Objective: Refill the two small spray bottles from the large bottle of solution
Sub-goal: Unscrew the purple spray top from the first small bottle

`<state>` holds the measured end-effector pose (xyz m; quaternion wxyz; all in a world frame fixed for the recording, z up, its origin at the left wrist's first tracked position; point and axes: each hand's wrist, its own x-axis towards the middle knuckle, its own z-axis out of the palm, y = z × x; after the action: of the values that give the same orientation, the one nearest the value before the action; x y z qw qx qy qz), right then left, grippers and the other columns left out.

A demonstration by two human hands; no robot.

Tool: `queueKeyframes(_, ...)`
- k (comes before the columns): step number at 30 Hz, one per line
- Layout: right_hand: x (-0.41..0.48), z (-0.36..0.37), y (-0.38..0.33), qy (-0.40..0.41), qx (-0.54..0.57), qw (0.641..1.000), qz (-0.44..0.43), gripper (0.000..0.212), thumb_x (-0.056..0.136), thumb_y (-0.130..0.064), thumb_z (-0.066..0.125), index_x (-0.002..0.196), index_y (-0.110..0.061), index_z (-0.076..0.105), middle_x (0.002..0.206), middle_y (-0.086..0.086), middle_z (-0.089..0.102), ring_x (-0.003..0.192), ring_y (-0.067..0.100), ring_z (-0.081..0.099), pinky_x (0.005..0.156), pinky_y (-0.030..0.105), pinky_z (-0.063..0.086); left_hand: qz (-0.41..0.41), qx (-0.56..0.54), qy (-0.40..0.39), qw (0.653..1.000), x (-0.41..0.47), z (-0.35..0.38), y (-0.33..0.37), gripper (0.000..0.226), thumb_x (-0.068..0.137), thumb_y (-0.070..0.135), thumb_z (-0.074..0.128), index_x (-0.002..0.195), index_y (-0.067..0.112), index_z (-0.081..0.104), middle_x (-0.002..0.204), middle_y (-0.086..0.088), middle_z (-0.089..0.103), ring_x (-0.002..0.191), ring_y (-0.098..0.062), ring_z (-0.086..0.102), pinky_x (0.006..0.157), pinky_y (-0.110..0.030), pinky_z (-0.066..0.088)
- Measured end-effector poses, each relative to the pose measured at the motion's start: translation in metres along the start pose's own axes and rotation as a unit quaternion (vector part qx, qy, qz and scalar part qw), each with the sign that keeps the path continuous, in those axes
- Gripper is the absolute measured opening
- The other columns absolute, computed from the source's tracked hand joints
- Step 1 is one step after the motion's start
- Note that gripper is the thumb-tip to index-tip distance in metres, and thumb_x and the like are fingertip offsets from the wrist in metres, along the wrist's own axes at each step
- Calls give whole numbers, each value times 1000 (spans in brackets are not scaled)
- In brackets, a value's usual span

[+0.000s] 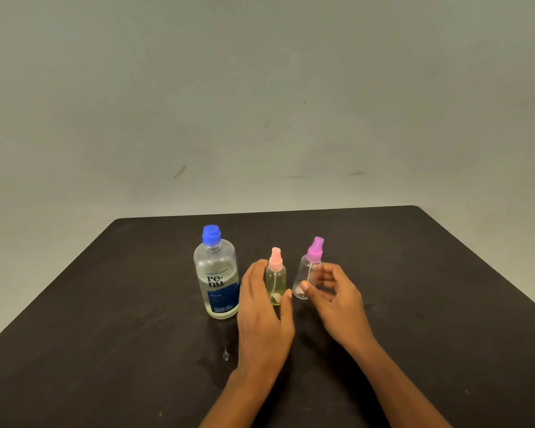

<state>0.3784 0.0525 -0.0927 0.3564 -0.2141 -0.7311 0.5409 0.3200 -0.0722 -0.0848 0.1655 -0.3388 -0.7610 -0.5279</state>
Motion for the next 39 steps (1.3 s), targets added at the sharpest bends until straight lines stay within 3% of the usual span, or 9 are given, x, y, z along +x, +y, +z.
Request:
queueKeyframes(4,-3,-5,-22,-42,76,996,-18,23,81,-15,72,102,-18,61,95,1,67,86,8,65,74,21,54,132,-9,10,991,1,-5,7,50,87,25,57,131,8,43,135,-7,52,123,-10,47,104,-18,37)
queueKeyframes(9,-9,-6,-35,-151,104,983,15,32,74,-27,71,100,-11,63,90,1,69,90,19,67,78,31,57,151,-18,-87,984,0,-8,1,72,81,30,60,144,21,28,150,12,31,131,-3,40,106,-23,38)
queueKeyframes(13,-10,-8,-37,-217,89,972,20,34,81,-27,69,109,-8,62,101,7,70,97,19,67,84,30,55,142,-42,-32,988,-1,-7,1,56,86,21,59,138,21,38,141,1,48,119,-4,52,96,-23,46)
queueKeyframes(17,-5,-14,-45,-137,137,981,11,36,81,-37,61,109,-14,63,97,3,71,85,15,68,69,25,55,145,-20,-22,989,-1,-8,-5,50,83,18,63,130,19,47,128,-2,60,105,-6,58,88,-24,49)
queueKeyframes(20,-1,-21,-46,-78,140,987,-8,26,77,-29,64,95,-11,69,87,5,71,77,13,67,66,23,54,170,10,-51,984,-2,-5,-9,50,81,16,63,130,17,49,121,2,62,109,-7,55,95,-27,44)
queueKeyframes(25,0,-25,-41,-82,126,988,-23,10,75,-14,71,84,-8,72,80,10,73,74,21,69,72,30,57,217,65,-60,972,5,-4,-17,39,88,17,46,125,12,57,125,1,61,120,-11,50,111,-36,30)
queueKeyframes(32,0,-18,-42,-81,99,987,-98,13,75,-1,73,83,-12,74,88,2,73,85,15,69,76,23,54,197,21,-113,974,13,-14,-22,42,89,18,47,131,21,46,127,4,58,113,-6,49,98,-23,39)
queueKeyframes(37,-3,-23,-46,-141,114,977,-114,37,76,5,72,107,-15,67,102,2,69,99,15,65,84,23,53,206,10,-109,972,16,-19,-24,46,89,17,49,134,23,43,130,4,55,116,-4,47,99,-23,39)
queueKeyframes(39,-4,-22,-46,-147,92,981,-86,41,79,-11,72,117,-22,61,110,-3,65,107,13,62,88,24,53,213,19,-108,971,17,-19,-22,44,89,19,48,133,22,44,129,3,55,117,-5,46,99,-22,37)
